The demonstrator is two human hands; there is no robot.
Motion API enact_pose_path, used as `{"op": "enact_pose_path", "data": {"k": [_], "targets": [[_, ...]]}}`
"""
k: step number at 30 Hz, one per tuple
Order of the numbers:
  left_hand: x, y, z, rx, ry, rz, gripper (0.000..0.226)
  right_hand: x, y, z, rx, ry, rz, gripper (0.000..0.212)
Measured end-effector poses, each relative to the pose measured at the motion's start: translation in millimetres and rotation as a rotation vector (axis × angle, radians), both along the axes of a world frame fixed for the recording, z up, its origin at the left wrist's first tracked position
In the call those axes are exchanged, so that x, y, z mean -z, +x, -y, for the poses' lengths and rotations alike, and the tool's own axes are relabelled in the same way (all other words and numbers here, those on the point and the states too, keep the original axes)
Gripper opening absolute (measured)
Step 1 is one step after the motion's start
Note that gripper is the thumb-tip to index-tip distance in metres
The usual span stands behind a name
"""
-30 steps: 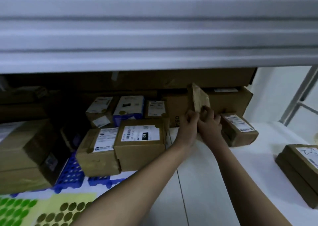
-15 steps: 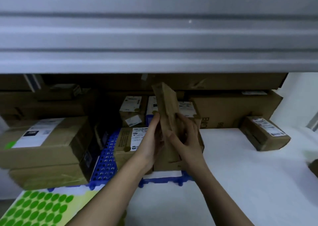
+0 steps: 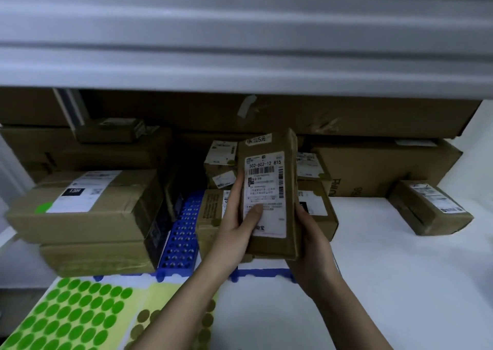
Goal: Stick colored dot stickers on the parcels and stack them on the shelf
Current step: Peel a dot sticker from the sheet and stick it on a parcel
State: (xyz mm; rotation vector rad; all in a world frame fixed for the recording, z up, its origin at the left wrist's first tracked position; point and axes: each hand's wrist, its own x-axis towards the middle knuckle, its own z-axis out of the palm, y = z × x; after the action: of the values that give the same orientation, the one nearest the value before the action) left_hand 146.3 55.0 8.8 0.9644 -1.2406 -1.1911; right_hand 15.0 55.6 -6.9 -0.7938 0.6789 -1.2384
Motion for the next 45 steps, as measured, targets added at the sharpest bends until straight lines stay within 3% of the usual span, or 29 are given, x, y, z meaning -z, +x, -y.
{"op": "enact_pose_path", "data": {"k": [6,13,18,30,45], "targets": [[5,0,-2,-0.116,0.13,-0.061,0.056,2,-6,21,0.148,0.016,-0.19,0.032],[8,-7,-10,-0.158,0.06,-0.018,0.043,1,-1,16,0.326,-0.097,-0.378,0.025],[8,0,-16,-0.237,-0.027,-0.009,0.037,-4,-5,4,0.344,-0.161,-0.37,0.036],[-7,2,-37,-0.306,-0.292,0.025,0.037,-29,-10,-26,0.43,-0.328,-0.431,0.036],[-7,0,-52,-0.32,-0.281,-0.064,0.038,-39,-10,-45,0.454,-0.345,-0.436,0.037]]}}
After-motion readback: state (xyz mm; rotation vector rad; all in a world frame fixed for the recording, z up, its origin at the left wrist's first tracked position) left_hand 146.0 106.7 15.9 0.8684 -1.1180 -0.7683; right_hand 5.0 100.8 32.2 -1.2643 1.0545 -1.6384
